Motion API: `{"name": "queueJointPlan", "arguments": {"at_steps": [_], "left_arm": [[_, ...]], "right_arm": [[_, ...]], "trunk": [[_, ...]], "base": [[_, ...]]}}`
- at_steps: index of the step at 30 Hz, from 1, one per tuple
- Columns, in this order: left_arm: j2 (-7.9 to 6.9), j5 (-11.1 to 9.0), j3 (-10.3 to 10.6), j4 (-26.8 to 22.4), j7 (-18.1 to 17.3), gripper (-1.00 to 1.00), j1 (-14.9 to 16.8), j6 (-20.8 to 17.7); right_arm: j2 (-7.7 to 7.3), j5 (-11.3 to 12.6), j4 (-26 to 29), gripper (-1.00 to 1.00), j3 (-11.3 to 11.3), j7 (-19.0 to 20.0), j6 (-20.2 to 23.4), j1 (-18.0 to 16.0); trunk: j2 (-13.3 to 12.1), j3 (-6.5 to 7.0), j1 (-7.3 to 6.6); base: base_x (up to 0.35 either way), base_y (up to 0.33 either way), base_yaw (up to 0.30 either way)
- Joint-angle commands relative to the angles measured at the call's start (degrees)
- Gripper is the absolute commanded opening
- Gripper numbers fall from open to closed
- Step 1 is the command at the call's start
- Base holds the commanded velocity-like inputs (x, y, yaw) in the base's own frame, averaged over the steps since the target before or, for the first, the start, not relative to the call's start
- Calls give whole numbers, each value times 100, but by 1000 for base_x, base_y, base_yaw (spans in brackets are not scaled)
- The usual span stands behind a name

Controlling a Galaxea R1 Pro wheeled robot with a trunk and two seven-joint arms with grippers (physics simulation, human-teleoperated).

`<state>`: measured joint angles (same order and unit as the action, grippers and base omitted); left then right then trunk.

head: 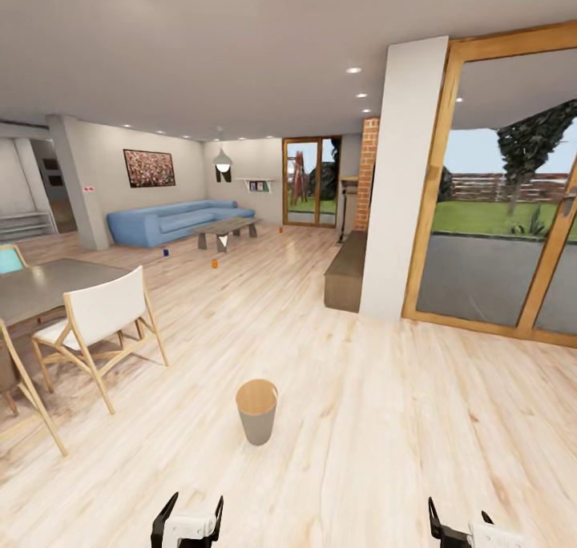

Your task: Put the three can of soda from the living room inside the tash can in the kitchen.

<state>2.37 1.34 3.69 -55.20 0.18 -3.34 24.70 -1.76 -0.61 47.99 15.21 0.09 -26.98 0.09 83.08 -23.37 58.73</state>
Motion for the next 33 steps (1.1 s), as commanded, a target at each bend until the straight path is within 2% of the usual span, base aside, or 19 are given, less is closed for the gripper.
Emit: {"name": "queueJointPlan", "arguments": {"at_steps": [1,18,33], "left_arm": [[0,-1,0,0,0,100,0,0],[0,-3,-5,-2,0,100,0,-8],[0,-10,0,-5,4,100,0,-1]], "right_arm": [[0,0,0,100,0,0,0,0],[0,0,-1,100,-3,-4,0,0],[52,0,-9,100,-4,-18,0,0]], "trunk": [[0,-1,0],[0,-2,0],[0,-2,0]], "base": [[96,0,14],[173,-34,9],[132,-19,223]]}}
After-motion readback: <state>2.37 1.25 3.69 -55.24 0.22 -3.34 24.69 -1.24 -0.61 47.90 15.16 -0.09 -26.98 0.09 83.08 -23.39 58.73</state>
